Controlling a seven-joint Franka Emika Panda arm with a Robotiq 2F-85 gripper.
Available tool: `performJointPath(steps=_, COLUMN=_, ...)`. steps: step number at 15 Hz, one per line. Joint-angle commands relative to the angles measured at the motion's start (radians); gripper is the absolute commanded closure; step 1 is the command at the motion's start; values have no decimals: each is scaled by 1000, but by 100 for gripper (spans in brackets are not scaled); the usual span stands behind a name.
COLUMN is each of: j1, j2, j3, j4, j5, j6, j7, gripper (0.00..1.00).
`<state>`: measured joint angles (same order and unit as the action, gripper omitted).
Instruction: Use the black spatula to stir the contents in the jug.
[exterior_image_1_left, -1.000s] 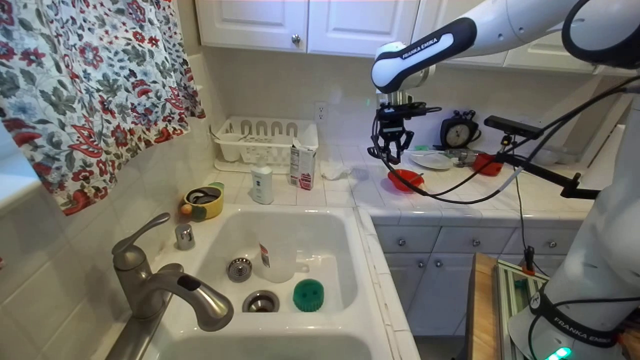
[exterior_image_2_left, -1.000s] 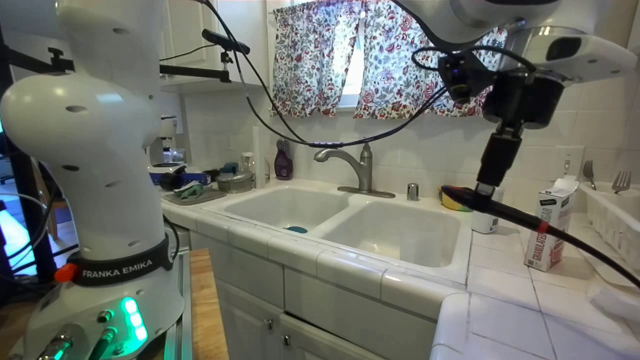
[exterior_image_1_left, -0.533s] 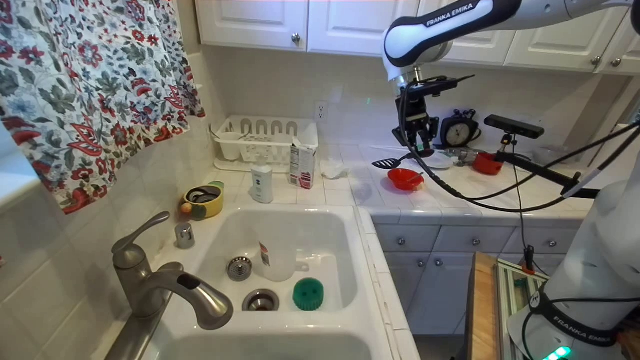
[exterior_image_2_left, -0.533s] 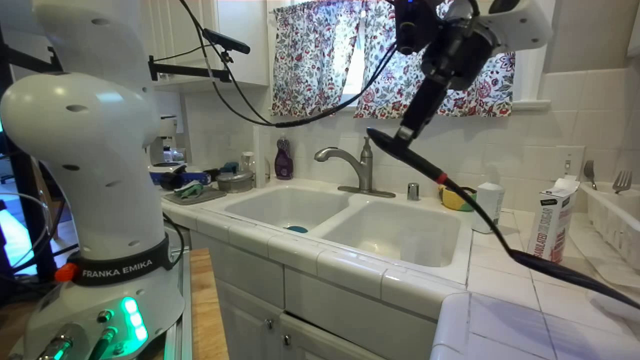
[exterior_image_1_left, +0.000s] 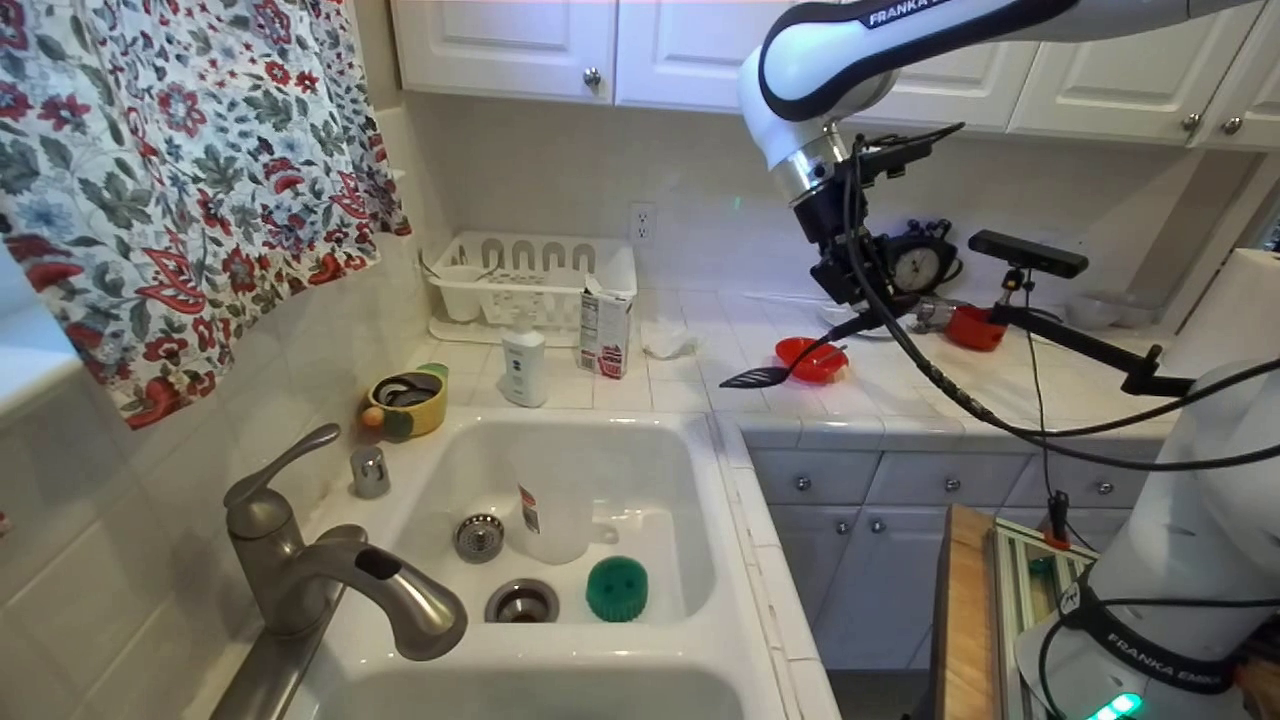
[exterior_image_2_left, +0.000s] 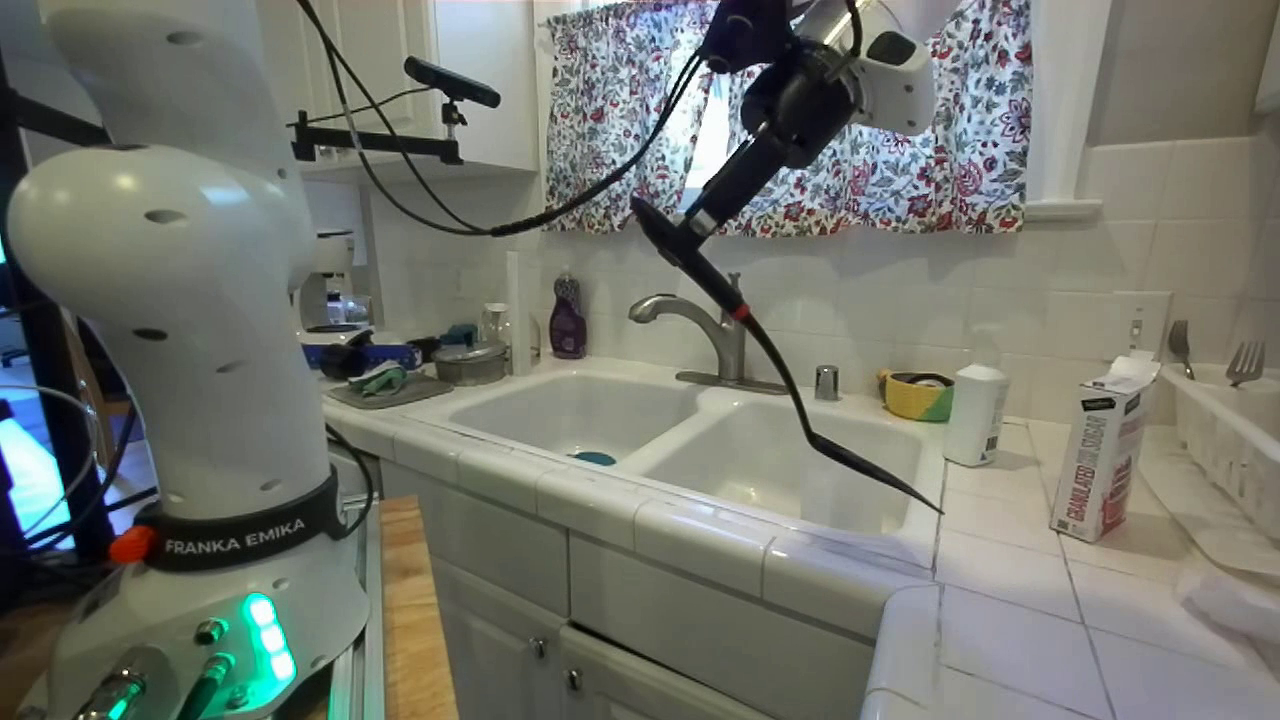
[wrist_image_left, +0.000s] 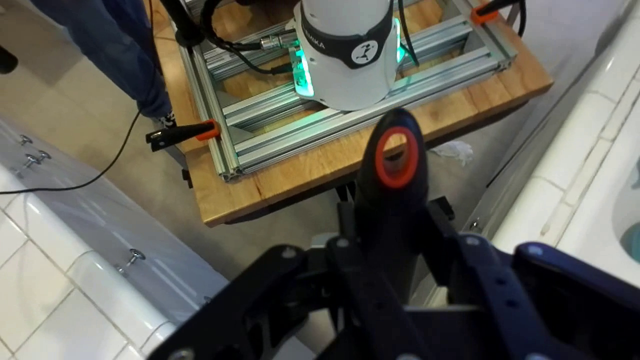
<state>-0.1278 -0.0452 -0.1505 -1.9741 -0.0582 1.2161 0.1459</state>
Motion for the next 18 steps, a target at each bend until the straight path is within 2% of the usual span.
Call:
performJointPath(steps=1, j1=32, j2=0, j3=41, j4=-14, j5=5, j6=-37, j7=-134, gripper=90)
performJointPath(steps=9, j1=108, j2=40, j3=123, j4=10, j5=-19, j6=4, j7=-460, gripper=90)
performJointPath(steps=11, j1=117, j2=33, j3=134, j4=-3, j5=-24, j6=87, j7=-501, gripper=90)
performJointPath(steps=13, j1=115, j2=39, j3=134, j4=-11, j5=-15, j6=197, j7=-489, gripper=90)
performJointPath(steps=14, j1=115, j2=34, j3=134, j4=-9, j5=-6, j6=136, j7=-466, gripper=65)
performJointPath(steps=18, j1=115, j2=41, j3=134, j4=-9, j5=-6, j6=186, j7=-469, gripper=65)
